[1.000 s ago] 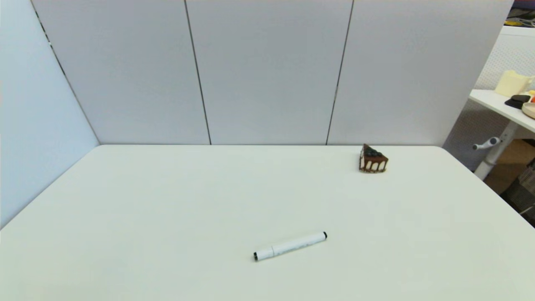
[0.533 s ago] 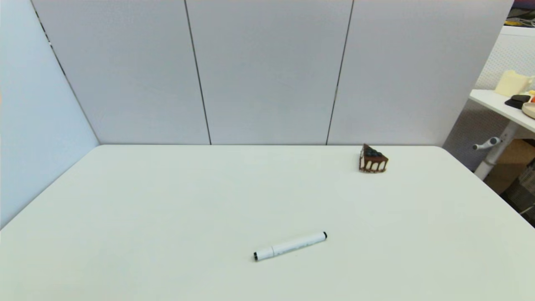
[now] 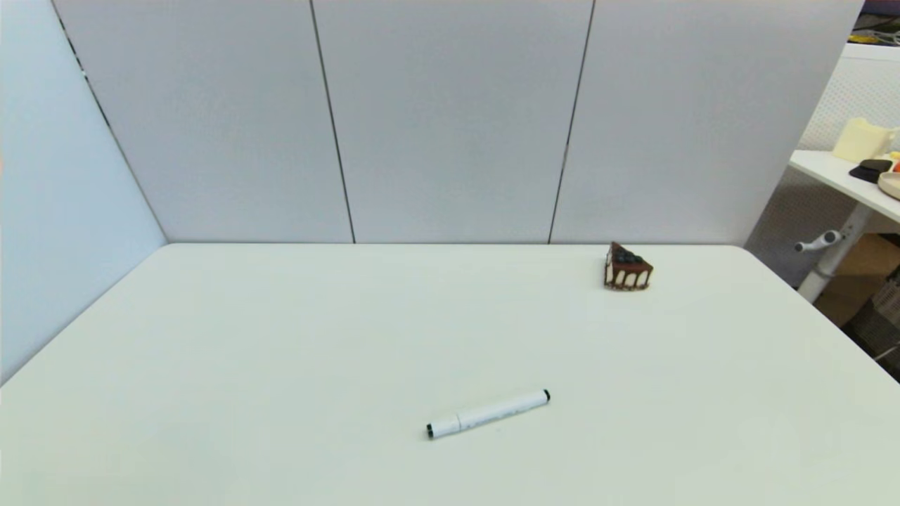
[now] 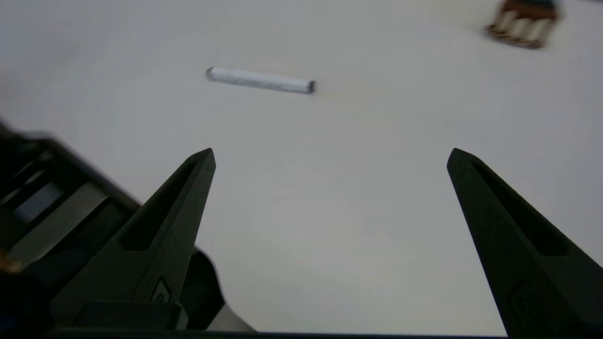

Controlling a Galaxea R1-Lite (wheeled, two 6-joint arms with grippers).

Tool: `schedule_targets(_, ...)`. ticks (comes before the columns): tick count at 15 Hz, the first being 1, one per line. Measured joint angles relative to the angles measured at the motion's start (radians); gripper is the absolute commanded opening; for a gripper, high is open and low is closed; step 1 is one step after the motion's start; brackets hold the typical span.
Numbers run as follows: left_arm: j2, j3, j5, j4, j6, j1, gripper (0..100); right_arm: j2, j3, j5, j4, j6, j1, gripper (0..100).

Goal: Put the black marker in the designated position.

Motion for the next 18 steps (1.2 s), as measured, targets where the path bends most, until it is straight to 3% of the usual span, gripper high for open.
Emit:
schedule_targets(4,0.000,0.000,0.000,0.000,0.000,0.000,100,0.328,-0.149,0.023,0.008,-0.007,0.151,100)
schedule_targets(8,0.000,0.000,0.000,0.000,0.000,0.000,100,0.625,-0.292,0.027,0.010,-0.023,0.244,100)
schedule_targets(10,0.000,0.000,0.000,0.000,0.000,0.000,100,0.751,-0.337,0.031,0.006,-0.095,0.271,100)
schedule_targets(14,0.000,0.000,0.000,0.000,0.000,0.000,100,0.935,-0.385,0.037,0.001,-0.333,0.288,100)
schedule_targets(16,0.000,0.000,0.000,0.000,0.000,0.000,100,0.993,-0.430,0.066,-0.003,-0.369,0.304,100)
schedule_targets(18,0.000,0.000,0.000,0.000,0.000,0.000,100,1.029,-0.451,0.141,-0.026,-0.402,0.310,100)
